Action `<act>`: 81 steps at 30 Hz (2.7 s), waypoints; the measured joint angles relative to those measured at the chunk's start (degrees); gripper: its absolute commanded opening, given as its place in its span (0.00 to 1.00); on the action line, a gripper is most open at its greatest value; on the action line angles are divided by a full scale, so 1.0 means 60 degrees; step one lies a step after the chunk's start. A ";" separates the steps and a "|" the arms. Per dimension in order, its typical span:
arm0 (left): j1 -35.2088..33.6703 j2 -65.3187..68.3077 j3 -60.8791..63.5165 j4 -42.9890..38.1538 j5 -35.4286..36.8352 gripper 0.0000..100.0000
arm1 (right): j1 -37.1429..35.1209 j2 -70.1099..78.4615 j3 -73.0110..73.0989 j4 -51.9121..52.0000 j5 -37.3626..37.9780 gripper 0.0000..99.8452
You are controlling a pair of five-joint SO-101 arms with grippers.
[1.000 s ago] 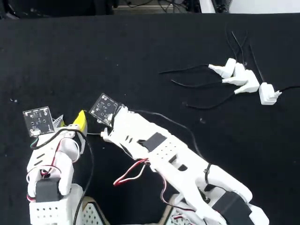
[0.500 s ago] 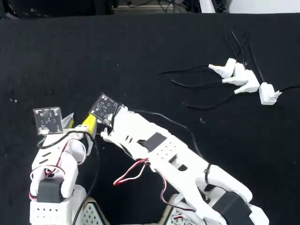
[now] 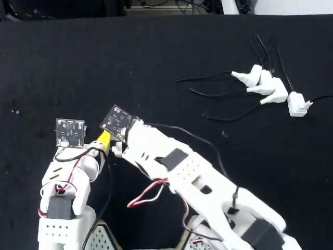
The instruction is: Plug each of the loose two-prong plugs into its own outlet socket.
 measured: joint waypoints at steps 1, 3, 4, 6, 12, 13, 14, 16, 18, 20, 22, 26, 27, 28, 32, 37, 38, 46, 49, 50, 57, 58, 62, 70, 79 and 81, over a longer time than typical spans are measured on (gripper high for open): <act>-0.0015 0.0059 0.0000 -0.0029 0.0000 0.21 | 0.0000 -0.0220 0.0132 0.0015 0.0000 0.01; -0.0044 0.0044 0.0000 -0.0059 0.0000 0.21 | 0.0000 -0.0645 0.0352 0.0044 0.0000 0.01; -0.0044 0.0044 0.0000 -0.0059 0.0000 0.21 | 0.0000 -0.0821 0.0440 0.0044 0.0000 0.01; -0.0044 0.0015 0.0000 -0.0059 0.0000 0.21 | 0.0000 -0.1128 0.0557 0.0073 0.0000 0.01; -0.0044 0.0015 0.0000 -0.0059 0.0000 0.21 | -0.0044 -0.1817 0.0821 0.0073 0.0000 0.01; -0.0044 0.0044 0.0000 -0.0059 0.0000 0.21 | -0.0117 -0.1890 0.0879 0.0073 0.0000 0.01; -0.0044 0.0044 0.0000 -0.0059 0.0000 0.21 | -0.0205 -0.1963 0.0894 0.0073 0.0000 0.01; -0.0059 0.0059 0.0000 -0.0059 -0.0029 0.21 | -0.0381 -0.2154 0.1026 0.0073 -0.0029 0.01; -0.0059 0.0059 0.0000 -0.0059 -0.0029 0.21 | -0.0498 -0.2286 0.1084 0.0073 -0.0044 0.01; -0.0073 0.0059 0.0000 -0.0059 -0.0029 0.21 | -0.0513 -0.2388 0.1084 0.0073 -0.0044 0.01; -0.0073 0.0059 0.0000 -0.0059 -0.0029 0.21 | -0.0513 -0.2418 0.1084 0.0073 -0.0059 0.01; -0.0103 0.0059 0.0000 -0.0059 -0.0029 0.21 | -0.0513 -0.2418 0.1084 0.0073 -0.0059 0.01; -0.0103 0.0059 0.0000 -0.0059 -0.0029 0.21 | -0.0513 -0.2418 0.1084 0.0073 -0.0059 0.01; -0.0103 0.0059 0.0000 -0.0059 -0.0029 0.21 | -0.0513 -0.2418 0.1084 0.0073 -0.0059 0.01; -0.0103 0.0059 0.0000 -0.0059 -0.0029 0.21 | -0.0513 -0.2418 0.1084 0.0073 -0.0059 0.01; -0.0103 0.0059 0.0205 -0.0059 -0.0029 0.21 | -0.0513 -0.2418 0.1099 0.0073 -0.0059 0.01; -0.0103 0.0059 0.0205 -0.0059 -0.0029 0.21 | -0.0513 -0.2418 0.1099 0.0073 -0.0059 0.01; -0.0103 0.0059 0.0205 -0.0059 -0.0029 0.21 | -0.0513 -0.2418 0.1099 0.0073 -0.0059 0.01; -0.0103 0.0059 0.0249 -0.0059 -0.0029 0.21 | -0.0513 -0.2418 0.1099 0.0073 -0.0059 0.01; -0.0103 0.0059 0.0278 -0.0059 -0.0029 0.21 | -0.0513 -0.2418 0.1099 0.0073 -0.0059 0.01; -0.0103 0.0059 0.0293 -0.0059 -0.0029 0.21 | -0.0527 -0.2418 0.1099 0.0073 -0.0059 0.01; -0.0103 0.0059 0.0293 -0.0059 -0.0029 0.21 | -0.0527 -0.2418 0.1099 0.0073 -0.0059 0.01; -0.0103 0.0059 0.0440 -0.0059 -0.0029 0.21 | -0.0527 -0.2418 0.1099 0.0073 -0.0044 0.01; -0.0103 0.0059 0.0469 -0.0059 -0.0029 0.21 | -0.0527 -0.2418 0.1099 0.0073 -0.0044 0.01; -0.0103 0.0059 0.0527 -0.0059 -0.0029 0.21 | -0.0527 -0.2418 0.1099 0.0073 -0.0044 0.01; -0.0103 0.0059 0.0527 -0.0059 -0.0029 0.21 | -0.0527 -0.2418 0.1099 0.0073 -0.0044 0.01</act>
